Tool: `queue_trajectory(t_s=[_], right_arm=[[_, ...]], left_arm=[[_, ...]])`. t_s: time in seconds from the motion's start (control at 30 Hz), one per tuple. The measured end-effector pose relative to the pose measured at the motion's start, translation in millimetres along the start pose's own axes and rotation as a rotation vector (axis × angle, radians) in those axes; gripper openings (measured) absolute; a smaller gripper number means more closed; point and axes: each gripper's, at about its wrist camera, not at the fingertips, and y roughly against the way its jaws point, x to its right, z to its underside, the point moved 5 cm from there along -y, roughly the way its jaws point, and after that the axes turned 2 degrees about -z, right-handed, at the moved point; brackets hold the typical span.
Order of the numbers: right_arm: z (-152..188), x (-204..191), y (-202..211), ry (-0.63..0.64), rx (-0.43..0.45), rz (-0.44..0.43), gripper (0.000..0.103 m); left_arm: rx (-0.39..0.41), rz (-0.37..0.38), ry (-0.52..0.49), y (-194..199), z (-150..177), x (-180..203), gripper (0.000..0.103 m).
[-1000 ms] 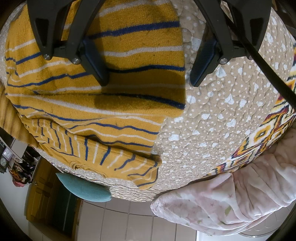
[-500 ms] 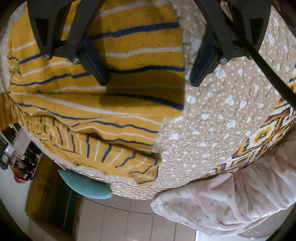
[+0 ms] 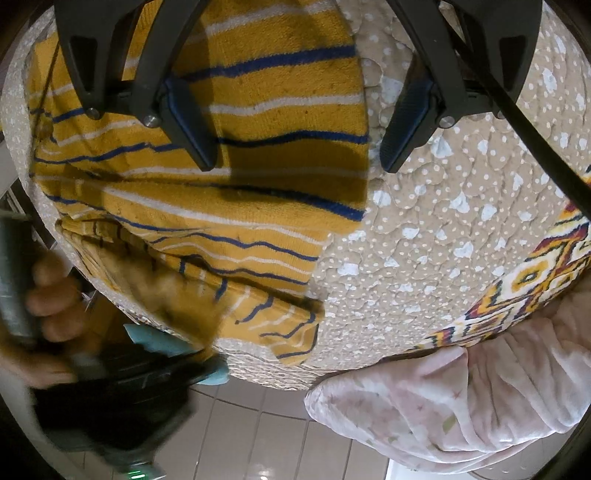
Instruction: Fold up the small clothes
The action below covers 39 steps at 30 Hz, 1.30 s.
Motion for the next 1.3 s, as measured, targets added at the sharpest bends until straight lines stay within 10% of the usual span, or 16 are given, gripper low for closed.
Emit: queue_trajectory(t_s=[0.13, 0.27, 0.37, 0.8, 0.97, 1.23, 1.3], right_arm=[[3, 1, 3, 0.022, 0.025, -0.019, 0.01], [18, 18, 88, 0.128, 0.182, 0.048, 0.06], [50, 55, 149, 0.119, 0.251, 0.057, 0.077], [269, 212, 217, -0.275, 0.081, -0.125, 0.059], [279, 183, 186, -0.261, 0.09, -0.207, 0.059], [282, 153, 169, -0.264, 0.174, -0.182, 0.06], [287, 147, 170, -0.253, 0.188, -0.163, 0.056]], left_arm=[[0.001, 0.0, 0.0, -1, 0, 1, 0.089], [0.001, -0.002, 0.0, 0, 0, 1, 0.089], [-0.01, 0.02, 0.011, 0, 0, -1, 0.089], [-0.139, 0.164, 0.31, 33, 5, -46, 0.079], [-0.215, 0.32, 0.231, 18, 10, 8, 0.079], [-0.156, 0.193, 0.083, 19, 27, 47, 0.085], [-0.15, 0.142, 0.055, 22, 31, 49, 0.071]])
